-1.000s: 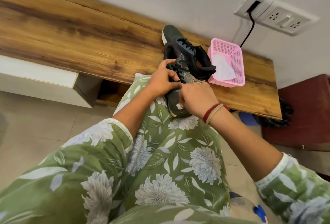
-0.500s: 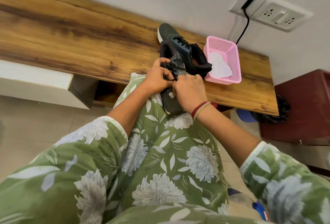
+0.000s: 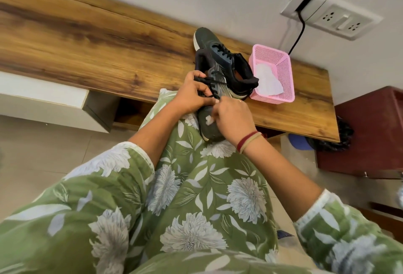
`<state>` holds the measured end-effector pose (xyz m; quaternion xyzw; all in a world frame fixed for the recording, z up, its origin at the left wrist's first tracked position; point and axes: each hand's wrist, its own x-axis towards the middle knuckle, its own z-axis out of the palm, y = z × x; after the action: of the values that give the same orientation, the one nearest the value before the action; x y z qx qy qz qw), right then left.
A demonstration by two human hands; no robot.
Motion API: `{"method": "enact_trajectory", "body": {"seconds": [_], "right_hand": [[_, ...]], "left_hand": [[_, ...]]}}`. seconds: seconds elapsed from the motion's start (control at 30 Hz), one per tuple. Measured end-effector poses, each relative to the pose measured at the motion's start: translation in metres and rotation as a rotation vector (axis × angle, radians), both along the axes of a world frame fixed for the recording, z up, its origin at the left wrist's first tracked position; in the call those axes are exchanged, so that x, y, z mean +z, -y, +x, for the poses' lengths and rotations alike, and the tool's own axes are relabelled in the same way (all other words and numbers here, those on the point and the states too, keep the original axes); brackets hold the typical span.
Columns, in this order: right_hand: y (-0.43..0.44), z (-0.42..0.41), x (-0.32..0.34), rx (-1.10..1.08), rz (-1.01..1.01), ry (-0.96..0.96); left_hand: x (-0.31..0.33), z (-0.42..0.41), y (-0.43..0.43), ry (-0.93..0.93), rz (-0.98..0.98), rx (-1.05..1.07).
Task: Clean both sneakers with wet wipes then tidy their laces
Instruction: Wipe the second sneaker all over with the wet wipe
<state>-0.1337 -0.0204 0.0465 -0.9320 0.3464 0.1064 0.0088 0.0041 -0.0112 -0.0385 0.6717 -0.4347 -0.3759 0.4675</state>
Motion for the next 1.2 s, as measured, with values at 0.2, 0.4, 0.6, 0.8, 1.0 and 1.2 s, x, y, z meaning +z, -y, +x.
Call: {"method": "enact_trajectory", "body": {"seconds": [0.2,0.4,0.6,0.8,1.0,1.2], "right_hand": [[0.007,0.001,0.010,0.089,0.021,-0.056],[0.017,-0.005,0.010,0.146,0.159,-0.092],[0.021,0.007,0.014,0.247,0.071,-0.152],[0.005,-0.002,0.010,0.241,0.145,-0.154],[0.010,0.005,0.002,0.205,0.016,-0.078],[0.007,-0.005,0.012,0.152,0.246,-0.115]], "left_hand": [[-0.002,-0.001,0.003,-0.045,-0.011,-0.019],[0.003,-0.001,0.000,0.016,0.018,-0.017],[0.001,-0.002,0.001,-0.021,-0.020,-0.016],[0.002,-0.001,0.000,0.054,0.009,-0.035],[0.001,0.000,0.000,0.051,-0.001,-0.026],[0.006,-0.002,-0.003,0.067,0.011,-0.027]]}}
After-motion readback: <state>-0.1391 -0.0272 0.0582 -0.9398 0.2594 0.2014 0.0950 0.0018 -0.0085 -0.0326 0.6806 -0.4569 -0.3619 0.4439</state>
